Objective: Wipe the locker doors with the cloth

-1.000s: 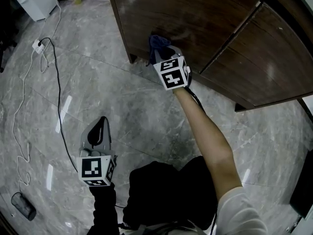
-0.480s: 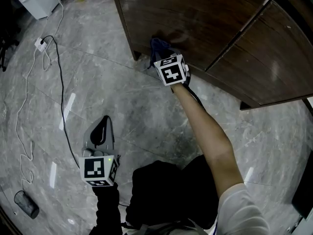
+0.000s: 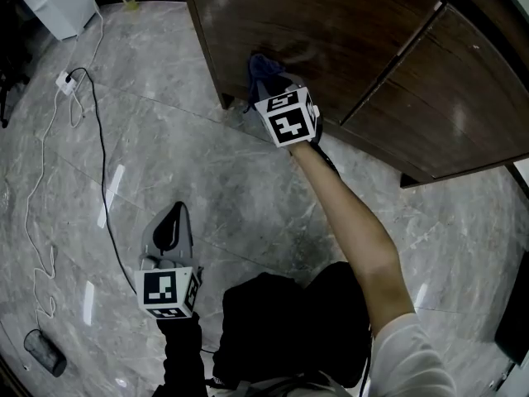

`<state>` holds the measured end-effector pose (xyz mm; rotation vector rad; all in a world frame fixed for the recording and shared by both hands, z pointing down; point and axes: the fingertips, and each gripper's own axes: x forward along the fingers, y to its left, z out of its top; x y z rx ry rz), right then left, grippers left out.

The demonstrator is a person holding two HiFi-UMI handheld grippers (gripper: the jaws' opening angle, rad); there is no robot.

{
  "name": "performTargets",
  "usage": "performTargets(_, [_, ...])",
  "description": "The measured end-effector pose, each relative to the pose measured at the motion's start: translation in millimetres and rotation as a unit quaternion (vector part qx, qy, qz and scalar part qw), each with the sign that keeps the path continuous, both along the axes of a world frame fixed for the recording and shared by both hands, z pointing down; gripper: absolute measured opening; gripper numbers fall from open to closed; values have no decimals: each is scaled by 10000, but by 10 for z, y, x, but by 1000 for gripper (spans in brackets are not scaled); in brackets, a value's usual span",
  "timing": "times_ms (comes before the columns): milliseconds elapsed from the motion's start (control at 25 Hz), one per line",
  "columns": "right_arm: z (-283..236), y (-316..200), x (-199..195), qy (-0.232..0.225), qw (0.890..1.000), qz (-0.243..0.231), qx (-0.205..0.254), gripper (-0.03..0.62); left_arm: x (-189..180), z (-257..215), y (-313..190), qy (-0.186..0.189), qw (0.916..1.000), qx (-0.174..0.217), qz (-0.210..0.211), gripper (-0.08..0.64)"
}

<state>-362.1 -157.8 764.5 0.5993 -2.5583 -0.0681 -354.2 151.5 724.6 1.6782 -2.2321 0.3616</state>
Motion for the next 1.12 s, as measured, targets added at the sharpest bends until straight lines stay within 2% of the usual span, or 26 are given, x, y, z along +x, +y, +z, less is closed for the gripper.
performTargets(400, [-1327, 9, -147, -730, 9927, -173, 950, 69, 72, -37, -23, 43, 10000, 47, 50, 3])
performTargets(1120, [-2584, -7, -272, -1431, 9783, -237, 1477, 69, 12, -140, 7, -46, 9999, 130, -30, 2])
